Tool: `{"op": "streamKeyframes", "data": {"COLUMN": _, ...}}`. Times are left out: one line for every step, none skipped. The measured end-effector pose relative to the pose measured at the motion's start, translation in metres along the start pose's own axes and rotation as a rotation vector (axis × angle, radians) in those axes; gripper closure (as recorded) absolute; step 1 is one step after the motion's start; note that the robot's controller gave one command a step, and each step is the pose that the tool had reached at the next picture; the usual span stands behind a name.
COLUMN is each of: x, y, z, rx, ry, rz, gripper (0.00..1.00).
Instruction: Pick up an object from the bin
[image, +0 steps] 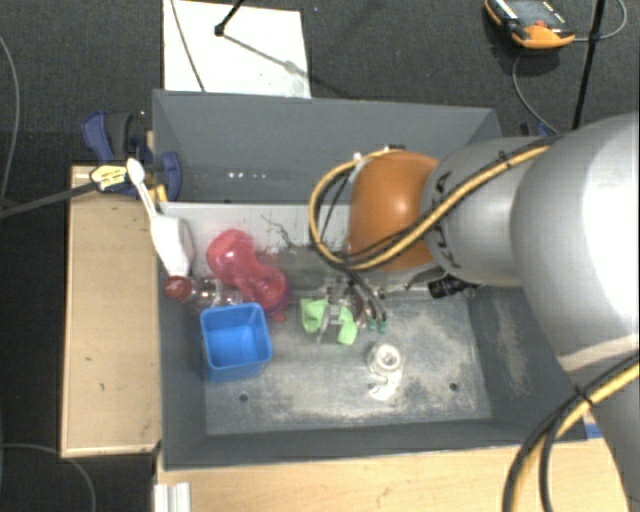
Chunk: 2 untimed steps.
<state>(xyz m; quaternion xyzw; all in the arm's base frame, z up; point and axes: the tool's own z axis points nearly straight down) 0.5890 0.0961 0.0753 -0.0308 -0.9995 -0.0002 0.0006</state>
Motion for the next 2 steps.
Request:
{"op": "streamKeyframes", "data": {"x": 0.001, "y": 0.0, "z": -0.02, "rx": 0.001, "ry": 0.006, "rz": 0.0, "gripper": 1.0}}
{"op": "streamKeyframes", "data": {"x": -0.001, "y": 0.0, "z": -0.035, "rx": -0.001, "ry": -0.005, "rz": 0.0, "gripper": 1.0}}
